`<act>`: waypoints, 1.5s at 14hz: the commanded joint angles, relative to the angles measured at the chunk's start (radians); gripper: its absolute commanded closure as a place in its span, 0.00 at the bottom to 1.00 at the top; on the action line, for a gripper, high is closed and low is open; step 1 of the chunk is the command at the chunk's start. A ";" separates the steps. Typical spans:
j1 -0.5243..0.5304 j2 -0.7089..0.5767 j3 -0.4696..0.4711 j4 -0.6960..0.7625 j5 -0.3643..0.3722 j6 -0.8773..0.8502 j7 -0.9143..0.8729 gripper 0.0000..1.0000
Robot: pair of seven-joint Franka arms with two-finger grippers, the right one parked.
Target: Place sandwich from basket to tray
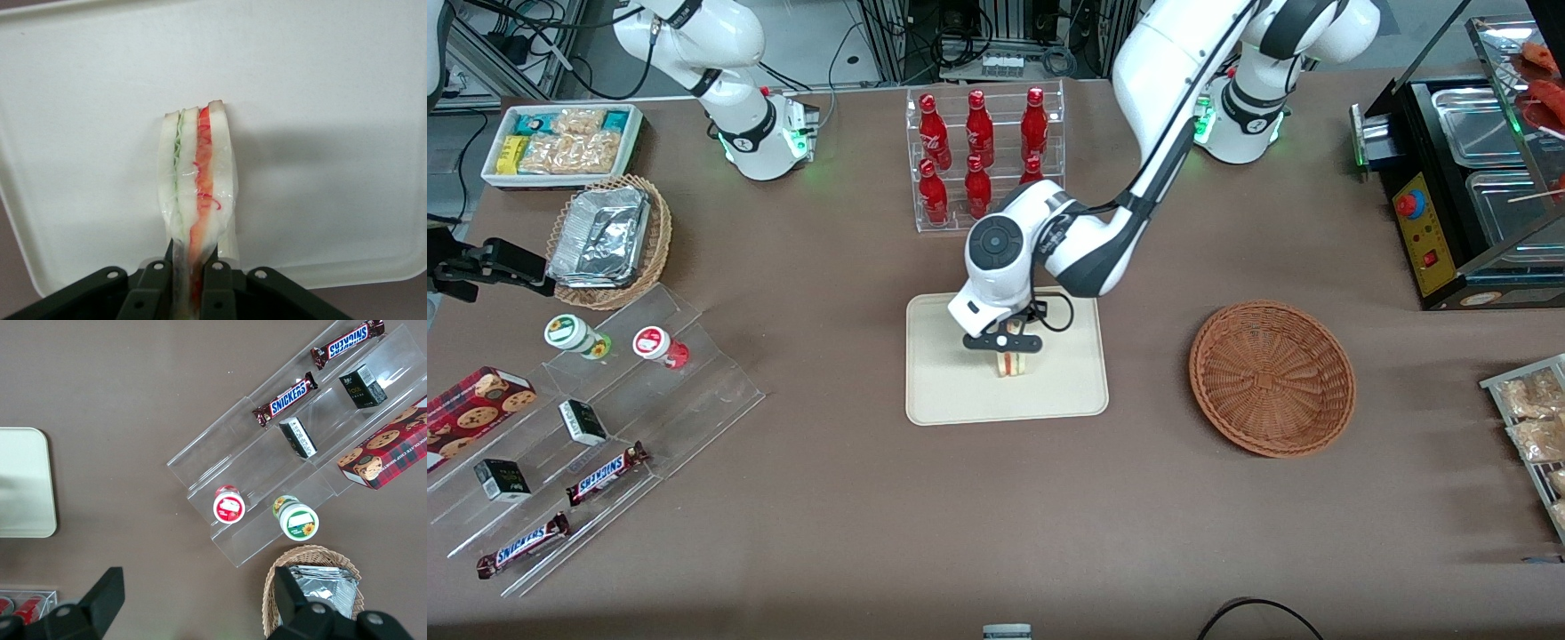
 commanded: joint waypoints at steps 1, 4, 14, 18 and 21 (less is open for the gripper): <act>-0.024 0.031 0.015 0.033 -0.012 0.008 -0.006 1.00; -0.027 0.031 0.015 0.033 -0.012 0.007 -0.001 0.24; 0.025 -0.159 0.035 0.038 -0.015 -0.168 -0.039 0.00; 0.090 -0.257 0.036 0.036 -0.006 -0.214 -0.060 0.00; 0.206 -0.351 0.035 0.022 0.001 -0.330 -0.041 0.00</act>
